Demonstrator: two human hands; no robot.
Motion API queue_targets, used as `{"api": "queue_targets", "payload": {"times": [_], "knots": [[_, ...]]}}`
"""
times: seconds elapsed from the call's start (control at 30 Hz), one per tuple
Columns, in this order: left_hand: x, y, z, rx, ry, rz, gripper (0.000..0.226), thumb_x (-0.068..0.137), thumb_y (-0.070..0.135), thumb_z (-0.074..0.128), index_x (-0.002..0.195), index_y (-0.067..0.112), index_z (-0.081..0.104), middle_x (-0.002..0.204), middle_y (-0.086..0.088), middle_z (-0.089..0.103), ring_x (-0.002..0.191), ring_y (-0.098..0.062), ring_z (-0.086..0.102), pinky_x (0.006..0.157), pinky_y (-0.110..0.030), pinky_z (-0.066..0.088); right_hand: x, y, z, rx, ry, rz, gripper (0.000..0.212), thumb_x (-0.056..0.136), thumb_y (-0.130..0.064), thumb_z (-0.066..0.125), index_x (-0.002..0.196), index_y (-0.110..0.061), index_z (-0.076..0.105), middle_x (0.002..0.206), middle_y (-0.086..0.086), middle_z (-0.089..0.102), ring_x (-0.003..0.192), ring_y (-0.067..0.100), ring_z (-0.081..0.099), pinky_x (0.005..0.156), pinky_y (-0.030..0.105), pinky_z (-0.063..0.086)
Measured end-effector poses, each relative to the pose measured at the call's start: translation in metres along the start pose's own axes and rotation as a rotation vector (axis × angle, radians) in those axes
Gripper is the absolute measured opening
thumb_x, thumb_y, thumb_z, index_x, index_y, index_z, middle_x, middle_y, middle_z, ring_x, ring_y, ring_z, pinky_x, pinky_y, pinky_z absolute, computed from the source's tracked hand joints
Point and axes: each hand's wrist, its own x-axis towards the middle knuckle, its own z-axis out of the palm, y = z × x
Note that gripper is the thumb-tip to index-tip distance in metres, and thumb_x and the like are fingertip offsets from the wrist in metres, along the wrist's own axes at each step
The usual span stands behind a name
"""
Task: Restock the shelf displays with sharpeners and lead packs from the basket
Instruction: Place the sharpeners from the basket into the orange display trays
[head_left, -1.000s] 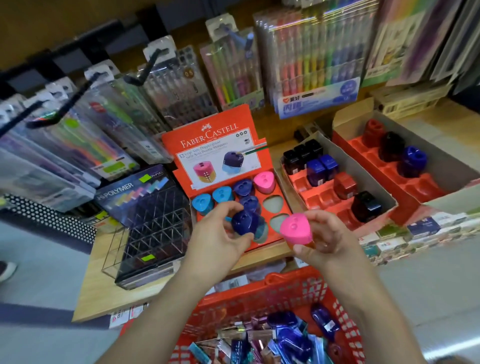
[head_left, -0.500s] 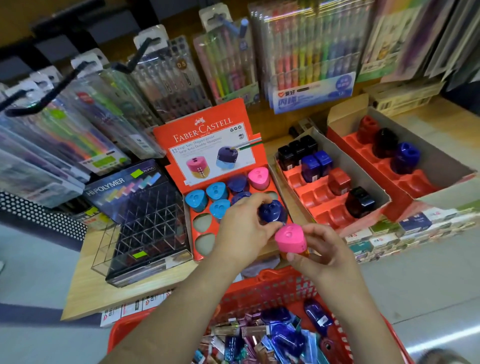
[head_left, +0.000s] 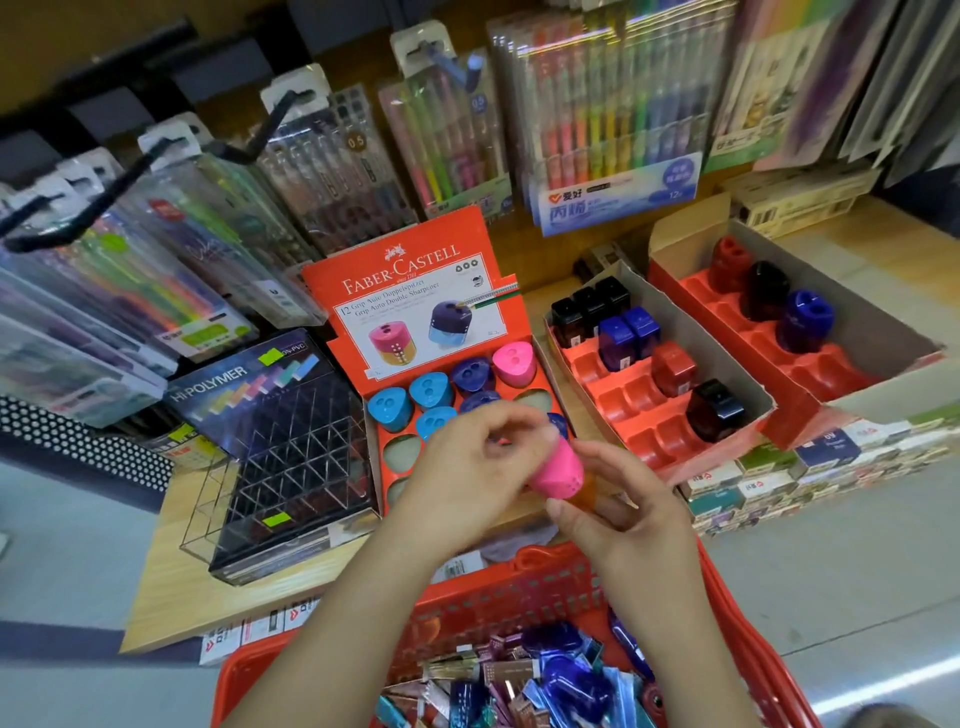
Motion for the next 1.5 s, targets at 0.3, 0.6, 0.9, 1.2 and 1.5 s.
{"api": "queue_targets", "payload": {"times": [0.3, 0.6, 0.9, 1.2, 1.5], "knots": [[0.009, -0.002, -0.018, -0.054, 0.273, -0.012, 0.033, 0.069, 0.017, 0.084, 0.094, 0.030, 0.066, 0.089, 0.013, 0.069, 0.073, 0.000, 0.065, 0.072, -0.025, 0.056, 0.006, 0.011, 0.019, -0.397, 0.051, -0.119, 0.054, 0.088, -0.016, 0.068, 0.133, -0.041, 0.050, 0.135, -0.023, 0.046, 0.116, -0.007, 0.050, 0.095, 0.027, 0.049], [0.063, -0.021, 0.003, 0.337, 0.256, 0.138, 0.029, 0.068, 0.029, 0.084, 0.091, 0.023, 0.067, 0.089, 0.010, 0.062, 0.081, -0.008, 0.056, 0.073, -0.021, 0.044, 0.004, 0.022, 0.026, -0.776, -0.032, -0.136, 0.062, 0.093, -0.013, 0.055, 0.145, -0.041, 0.036, 0.157, -0.019, 0.016, 0.136, 0.009, 0.022, 0.101, 0.020, 0.035], [0.071, -0.026, 0.007, 0.332, 0.182, 0.153, 0.031, 0.068, 0.026, 0.085, 0.095, 0.019, 0.072, 0.087, 0.005, 0.061, 0.076, -0.008, 0.052, 0.073, -0.023, 0.046, 0.007, 0.026, 0.018, -0.803, 0.025, -0.164, 0.059, 0.090, -0.009, 0.059, 0.138, -0.040, 0.048, 0.149, -0.013, 0.037, 0.137, 0.013, 0.025, 0.098, 0.020, 0.029], [0.072, -0.035, 0.002, 0.474, 0.077, 0.320, 0.026, 0.093, 0.035, 0.056, 0.100, 0.019, 0.076, 0.109, 0.002, 0.069, 0.106, -0.019, 0.055, 0.095, -0.028, 0.032, 0.010, 0.031, 0.005, -0.689, -0.047, -0.167, 0.062, 0.090, -0.010, 0.059, 0.139, -0.045, 0.046, 0.152, -0.018, 0.034, 0.129, 0.004, 0.040, 0.097, 0.026, 0.043], [-0.037, -0.056, 0.003, 0.136, 0.301, 0.183, 0.017, 0.088, 0.024, 0.056, 0.094, 0.029, 0.071, 0.080, 0.010, 0.068, 0.073, -0.005, 0.059, 0.069, -0.020, 0.045, 0.008, -0.002, -0.031, -0.581, -0.138, -0.022, 0.038, 0.085, 0.000, 0.065, 0.086, -0.039, 0.066, 0.079, -0.002, 0.071, 0.075, 0.019, 0.067, 0.075, 0.030, 0.052]]}}
